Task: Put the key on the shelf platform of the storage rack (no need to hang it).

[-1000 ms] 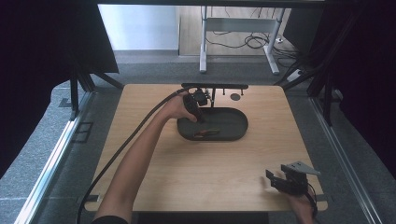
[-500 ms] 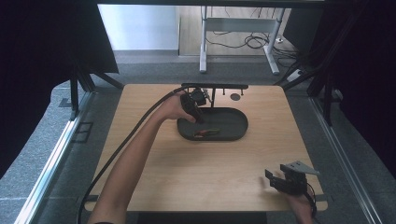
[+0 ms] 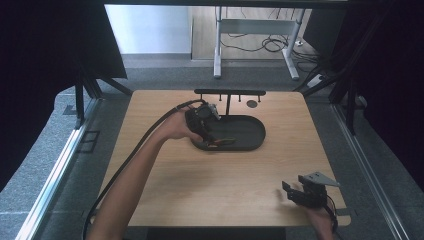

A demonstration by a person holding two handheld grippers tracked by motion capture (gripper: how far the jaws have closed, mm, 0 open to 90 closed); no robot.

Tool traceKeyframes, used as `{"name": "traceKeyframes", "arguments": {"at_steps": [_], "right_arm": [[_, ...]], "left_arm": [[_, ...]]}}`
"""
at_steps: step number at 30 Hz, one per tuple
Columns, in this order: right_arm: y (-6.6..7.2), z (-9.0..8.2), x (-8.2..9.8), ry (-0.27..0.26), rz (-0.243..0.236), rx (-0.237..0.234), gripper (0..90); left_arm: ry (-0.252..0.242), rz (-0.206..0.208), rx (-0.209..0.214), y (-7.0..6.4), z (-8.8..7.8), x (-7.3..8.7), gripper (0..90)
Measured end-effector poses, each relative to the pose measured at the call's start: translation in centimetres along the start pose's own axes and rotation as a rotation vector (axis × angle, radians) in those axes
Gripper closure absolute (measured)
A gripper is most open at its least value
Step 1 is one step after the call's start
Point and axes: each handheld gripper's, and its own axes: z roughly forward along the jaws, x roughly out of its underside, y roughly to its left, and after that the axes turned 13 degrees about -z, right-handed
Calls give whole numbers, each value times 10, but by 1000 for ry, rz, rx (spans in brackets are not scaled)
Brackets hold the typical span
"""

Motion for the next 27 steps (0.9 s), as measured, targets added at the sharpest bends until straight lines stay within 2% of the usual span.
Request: {"name": "traceKeyframes", "arguments": {"at_steps": [10,17,23,27], "right_arm": [[3,2,-1,3,-15,-3,299],[4,3,-2,6,-18,-6,299],[5,4,-2,8,-21,-6,298],[5,5,-2,11,-22,-6,298]], "left_arm": [[-23,-22,-12,-12,-14,39,531],[-59,-38,7,-20,-21,67,525],[-72,-64,18,-22,-22,88,518],[-78,-81,8,-22,-21,99,518]]}}
